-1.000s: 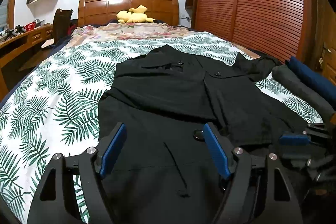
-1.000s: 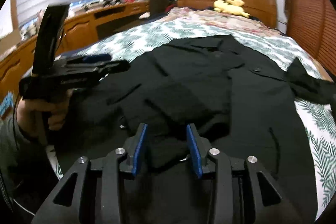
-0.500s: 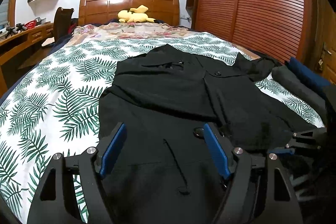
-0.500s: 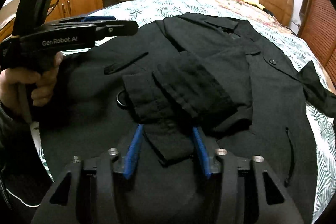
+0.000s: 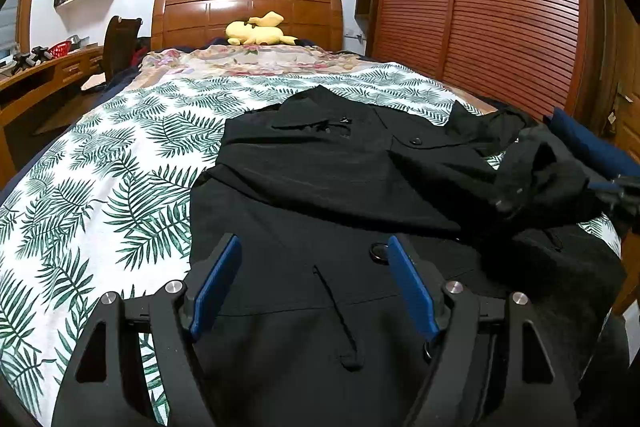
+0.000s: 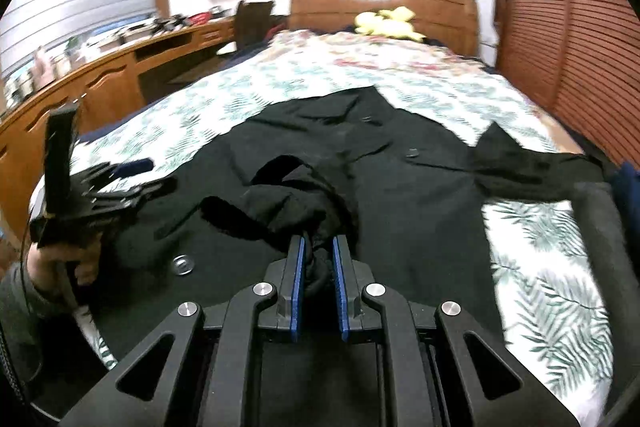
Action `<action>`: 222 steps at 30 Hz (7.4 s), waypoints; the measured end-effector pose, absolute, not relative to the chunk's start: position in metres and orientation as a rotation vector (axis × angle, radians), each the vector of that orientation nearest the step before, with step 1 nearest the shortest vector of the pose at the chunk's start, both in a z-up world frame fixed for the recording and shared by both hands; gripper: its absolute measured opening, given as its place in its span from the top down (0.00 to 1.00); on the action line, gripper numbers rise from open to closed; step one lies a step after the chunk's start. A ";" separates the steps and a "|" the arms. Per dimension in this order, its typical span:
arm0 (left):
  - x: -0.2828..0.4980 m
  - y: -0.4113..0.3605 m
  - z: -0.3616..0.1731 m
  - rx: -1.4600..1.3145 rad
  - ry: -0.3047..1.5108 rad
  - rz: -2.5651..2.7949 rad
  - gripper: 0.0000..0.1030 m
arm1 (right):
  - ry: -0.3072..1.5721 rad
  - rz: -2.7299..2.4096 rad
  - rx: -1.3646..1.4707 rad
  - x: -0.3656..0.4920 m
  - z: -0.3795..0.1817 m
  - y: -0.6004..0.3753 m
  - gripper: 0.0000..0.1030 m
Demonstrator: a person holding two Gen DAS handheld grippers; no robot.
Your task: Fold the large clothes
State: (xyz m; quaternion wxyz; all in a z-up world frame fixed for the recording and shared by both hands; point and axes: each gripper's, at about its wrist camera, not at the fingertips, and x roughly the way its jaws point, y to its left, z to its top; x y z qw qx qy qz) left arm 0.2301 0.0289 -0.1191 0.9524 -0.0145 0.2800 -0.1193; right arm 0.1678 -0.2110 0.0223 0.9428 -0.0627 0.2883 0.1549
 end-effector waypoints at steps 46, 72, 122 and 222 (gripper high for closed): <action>0.224 0.017 -0.107 -0.032 0.514 -0.260 0.19 | 0.819 0.158 -0.054 0.170 -0.019 -0.229 0.92; 0.222 -0.028 -0.104 0.006 0.501 -0.348 0.08 | 0.683 0.157 -0.184 0.160 0.011 -0.224 0.59; 0.237 -0.042 -0.127 0.031 0.607 -0.354 0.08 | 0.915 -0.203 -0.337 0.430 -0.051 -0.345 0.47; 0.235 -0.045 -0.129 0.055 0.615 -0.354 0.08 | 0.897 -0.177 -0.069 0.450 -0.064 -0.323 0.70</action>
